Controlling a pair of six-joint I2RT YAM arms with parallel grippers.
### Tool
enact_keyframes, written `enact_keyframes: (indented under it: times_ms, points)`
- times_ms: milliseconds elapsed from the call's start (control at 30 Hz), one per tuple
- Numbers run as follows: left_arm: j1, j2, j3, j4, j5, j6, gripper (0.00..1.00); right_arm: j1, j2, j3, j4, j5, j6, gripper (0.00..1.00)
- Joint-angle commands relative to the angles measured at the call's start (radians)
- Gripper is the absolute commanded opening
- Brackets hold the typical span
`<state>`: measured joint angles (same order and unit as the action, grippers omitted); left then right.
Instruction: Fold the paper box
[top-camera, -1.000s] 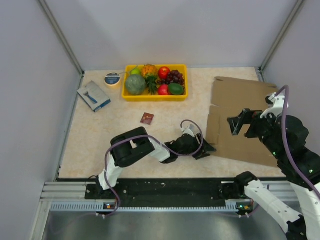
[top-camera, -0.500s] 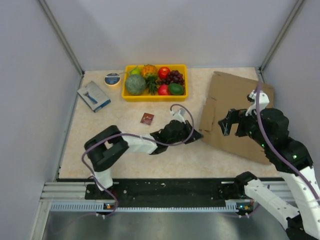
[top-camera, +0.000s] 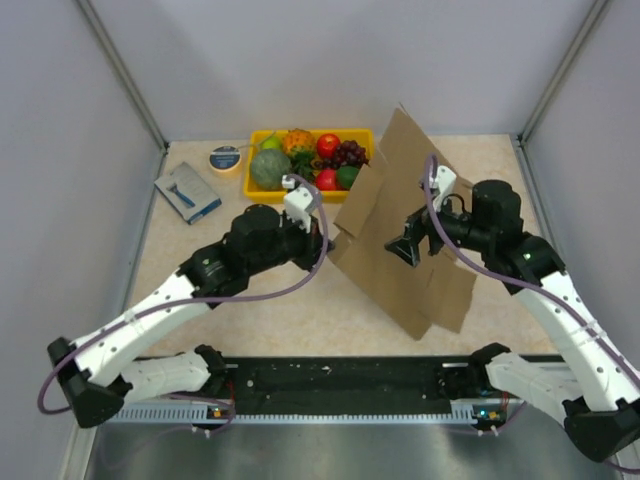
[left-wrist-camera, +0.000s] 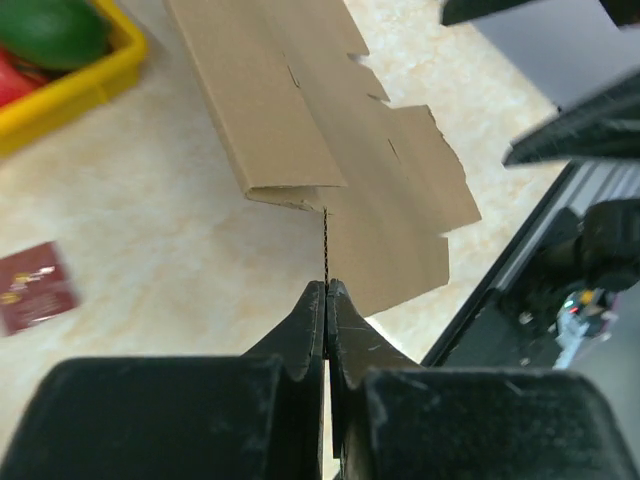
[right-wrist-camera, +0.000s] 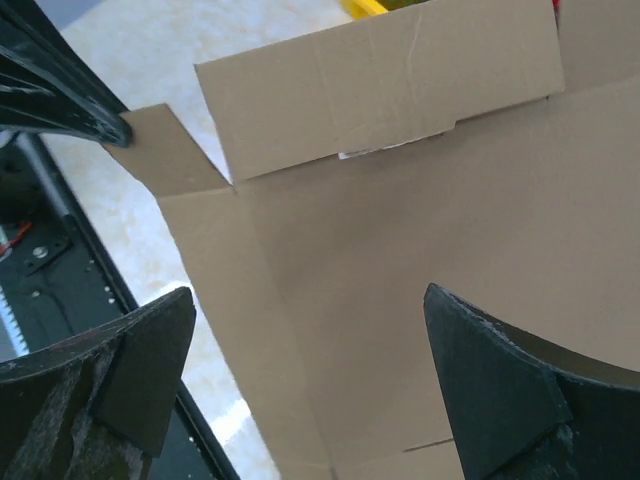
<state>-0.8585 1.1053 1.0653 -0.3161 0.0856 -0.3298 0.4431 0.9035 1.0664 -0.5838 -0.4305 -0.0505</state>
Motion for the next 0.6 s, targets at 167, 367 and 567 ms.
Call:
enact_keyframes:
  times_ms: [167,367,567]
  points:
    - [0.016,-0.191,0.081,-0.274,-0.070,0.279,0.00,0.184,0.210,0.205,0.250,-0.304,-0.255,0.88]
    - [0.016,-0.202,0.120,-0.290,-0.040,0.308,0.00,0.341,0.346,0.326,0.256,-0.329,-0.324,0.75]
    - [0.018,-0.199,0.157,-0.299,-0.009,0.321,0.00,0.342,0.408,0.351,0.237,-0.413,-0.402,0.58]
